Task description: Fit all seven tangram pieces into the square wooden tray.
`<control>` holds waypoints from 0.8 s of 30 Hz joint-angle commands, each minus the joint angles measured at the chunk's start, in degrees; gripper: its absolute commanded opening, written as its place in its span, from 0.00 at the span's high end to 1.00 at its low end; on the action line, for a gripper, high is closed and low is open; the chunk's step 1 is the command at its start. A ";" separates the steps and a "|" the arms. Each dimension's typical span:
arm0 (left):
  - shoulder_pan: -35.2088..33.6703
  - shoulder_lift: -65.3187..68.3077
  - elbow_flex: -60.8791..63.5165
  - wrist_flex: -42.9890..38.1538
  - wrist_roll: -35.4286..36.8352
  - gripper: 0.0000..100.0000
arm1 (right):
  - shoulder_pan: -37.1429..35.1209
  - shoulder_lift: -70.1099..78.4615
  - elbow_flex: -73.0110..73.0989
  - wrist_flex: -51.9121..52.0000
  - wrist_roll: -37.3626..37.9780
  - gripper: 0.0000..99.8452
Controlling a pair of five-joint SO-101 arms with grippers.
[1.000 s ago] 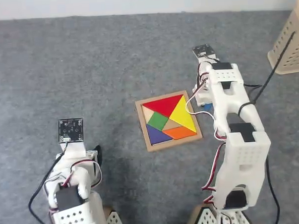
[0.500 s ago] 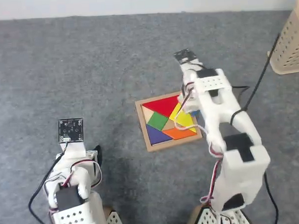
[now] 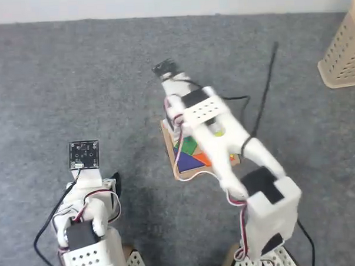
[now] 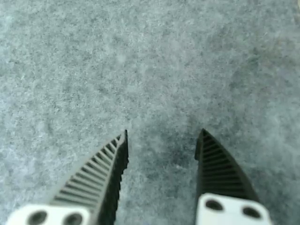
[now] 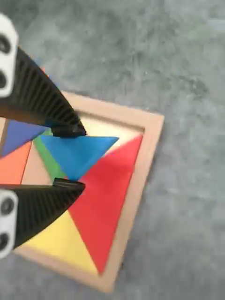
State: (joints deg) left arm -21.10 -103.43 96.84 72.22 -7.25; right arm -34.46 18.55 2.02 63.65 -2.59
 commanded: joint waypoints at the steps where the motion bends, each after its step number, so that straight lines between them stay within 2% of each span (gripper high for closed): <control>1: -0.26 -0.88 -0.22 0.18 0.53 0.77 | -1.45 -0.13 -3.87 0.22 -4.57 0.87; 7: -0.26 -0.88 -0.22 0.18 0.53 0.77 | -1.54 -0.04 -3.87 0.13 -8.70 0.87; 24: -0.26 -0.88 -0.22 0.18 0.53 0.77 | -4.53 0.40 -3.60 -2.33 -9.14 0.87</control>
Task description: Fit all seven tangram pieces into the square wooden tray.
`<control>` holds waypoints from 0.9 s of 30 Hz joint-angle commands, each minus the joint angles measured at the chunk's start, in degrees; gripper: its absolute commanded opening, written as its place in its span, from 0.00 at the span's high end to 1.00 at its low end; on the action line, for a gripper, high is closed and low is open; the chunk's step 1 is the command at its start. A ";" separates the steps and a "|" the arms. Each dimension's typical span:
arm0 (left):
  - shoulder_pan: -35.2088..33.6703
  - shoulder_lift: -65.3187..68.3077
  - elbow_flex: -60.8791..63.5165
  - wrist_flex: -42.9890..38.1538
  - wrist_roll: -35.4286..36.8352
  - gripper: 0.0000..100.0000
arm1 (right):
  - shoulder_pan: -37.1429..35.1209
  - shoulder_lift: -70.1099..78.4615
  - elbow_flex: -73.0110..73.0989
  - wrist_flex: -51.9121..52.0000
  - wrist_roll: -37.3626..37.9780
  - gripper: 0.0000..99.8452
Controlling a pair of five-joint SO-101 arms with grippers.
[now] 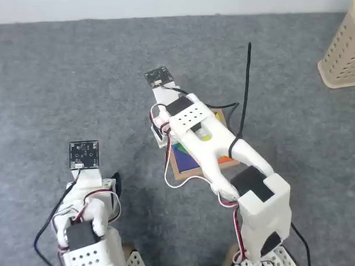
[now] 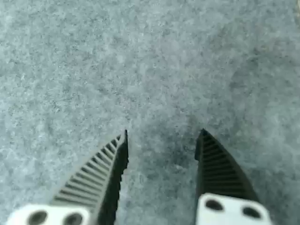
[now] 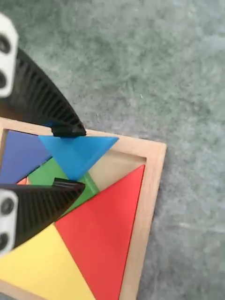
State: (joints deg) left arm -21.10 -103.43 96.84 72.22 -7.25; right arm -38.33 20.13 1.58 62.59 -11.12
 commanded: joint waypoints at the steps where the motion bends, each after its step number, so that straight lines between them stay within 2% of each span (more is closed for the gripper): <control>1: -0.26 -0.88 -0.22 0.18 0.53 0.77 | -0.66 -1.19 -3.16 -1.36 -0.53 0.87; 10: -0.26 -0.88 -0.22 0.18 0.53 0.77 | -0.48 -1.19 -3.16 -1.10 -0.35 0.78; 21: -0.26 -0.88 -0.22 0.18 0.53 0.77 | 0.75 -1.27 -3.16 -1.01 -0.35 0.78; 23: -0.26 -0.88 -0.22 0.18 0.53 0.77 | 2.07 -1.27 -3.16 -1.01 -0.35 0.83; 27: -0.26 -0.88 -0.22 0.18 0.53 0.77 | 5.14 -1.71 -3.16 -1.01 -0.44 0.99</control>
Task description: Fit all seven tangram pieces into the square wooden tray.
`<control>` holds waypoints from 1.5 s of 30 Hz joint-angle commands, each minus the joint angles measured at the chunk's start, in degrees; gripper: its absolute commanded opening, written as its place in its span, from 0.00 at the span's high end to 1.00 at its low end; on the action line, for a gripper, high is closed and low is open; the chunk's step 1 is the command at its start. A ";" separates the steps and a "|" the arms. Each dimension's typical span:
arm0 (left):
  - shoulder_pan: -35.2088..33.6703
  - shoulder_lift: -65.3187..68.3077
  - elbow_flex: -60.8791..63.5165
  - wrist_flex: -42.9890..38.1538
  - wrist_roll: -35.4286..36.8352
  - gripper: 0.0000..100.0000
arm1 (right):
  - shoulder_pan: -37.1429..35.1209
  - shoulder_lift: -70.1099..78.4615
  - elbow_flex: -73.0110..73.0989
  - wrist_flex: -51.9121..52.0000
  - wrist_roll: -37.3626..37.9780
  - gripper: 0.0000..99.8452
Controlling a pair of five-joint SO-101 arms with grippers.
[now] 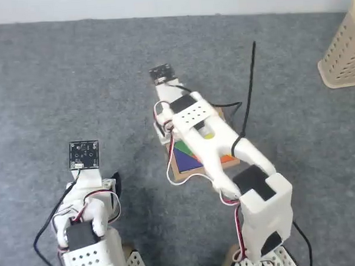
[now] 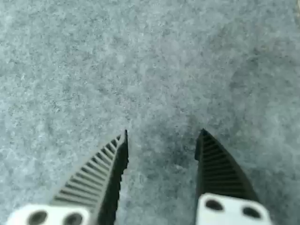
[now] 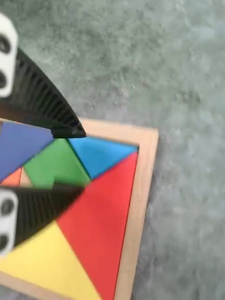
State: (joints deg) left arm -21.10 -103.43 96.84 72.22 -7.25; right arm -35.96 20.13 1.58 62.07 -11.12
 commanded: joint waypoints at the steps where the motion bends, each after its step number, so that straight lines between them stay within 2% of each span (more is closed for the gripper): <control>1: -0.26 -0.88 -0.22 0.18 0.53 0.77 | 3.56 -1.80 -3.16 -0.40 -0.44 1.00; 6: -0.26 -0.88 -0.22 0.18 0.53 0.77 | 7.69 -1.89 -3.08 1.54 -0.53 0.99; 11: -0.26 -0.88 -0.22 0.18 0.53 0.77 | 10.42 -3.74 1.14 -1.19 -0.53 0.99; 19: -0.26 -0.88 -0.22 0.18 0.53 0.77 | 11.65 -18.42 19.69 -11.91 -0.18 0.99; 22: -0.26 -0.88 -0.22 0.18 0.53 0.77 | 12.09 -23.69 26.64 -17.27 2.99 0.99; 30: -0.26 -0.88 -0.22 0.18 0.53 0.77 | 20.79 -37.85 40.97 -27.30 4.84 0.99; 45: -0.26 -0.88 -0.22 0.18 0.53 0.77 | 22.99 -54.55 53.71 -29.14 4.92 0.99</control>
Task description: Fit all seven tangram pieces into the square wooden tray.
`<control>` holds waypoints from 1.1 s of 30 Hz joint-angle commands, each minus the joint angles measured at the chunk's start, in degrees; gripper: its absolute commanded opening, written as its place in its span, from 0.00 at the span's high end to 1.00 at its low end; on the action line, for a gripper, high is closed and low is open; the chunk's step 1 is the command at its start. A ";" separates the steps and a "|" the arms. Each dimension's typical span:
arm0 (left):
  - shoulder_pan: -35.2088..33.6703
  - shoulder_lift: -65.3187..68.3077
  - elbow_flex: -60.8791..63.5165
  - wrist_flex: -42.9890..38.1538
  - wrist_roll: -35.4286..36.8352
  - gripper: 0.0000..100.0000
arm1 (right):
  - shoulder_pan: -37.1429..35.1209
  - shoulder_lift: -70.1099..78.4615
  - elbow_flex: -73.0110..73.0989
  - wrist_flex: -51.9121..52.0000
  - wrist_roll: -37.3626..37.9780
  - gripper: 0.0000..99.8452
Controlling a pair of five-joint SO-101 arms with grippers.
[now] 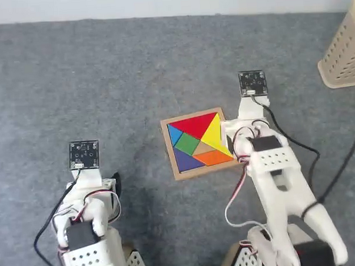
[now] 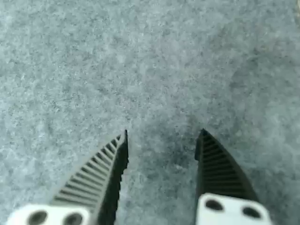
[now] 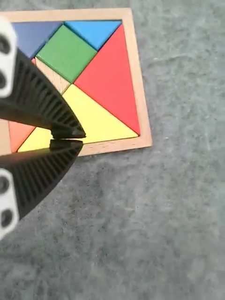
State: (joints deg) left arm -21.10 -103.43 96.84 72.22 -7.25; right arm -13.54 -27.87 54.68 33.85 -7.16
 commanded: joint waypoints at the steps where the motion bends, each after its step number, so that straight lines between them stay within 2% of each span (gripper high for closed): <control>1: -0.26 -0.88 -0.22 0.18 0.53 0.77 | 0.48 -8.57 1.67 -0.92 0.97 0.99; 10: -0.26 -0.88 -0.22 0.18 0.53 0.77 | 0.40 -23.43 9.49 -1.54 0.97 0.99; 23: -0.26 -0.88 -0.22 0.18 0.53 0.77 | -0.48 -26.33 10.11 -0.84 0.97 0.99; 29: -0.26 -0.88 -0.22 0.18 0.53 0.77 | -0.75 -36.97 10.29 6.02 0.97 0.99; 33: -0.26 -0.88 -0.22 0.18 0.53 0.77 | -0.57 -44.44 15.03 4.00 0.97 0.99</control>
State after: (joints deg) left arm -21.10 -103.43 96.84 72.22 -7.25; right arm -13.80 -66.46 67.78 39.38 -7.16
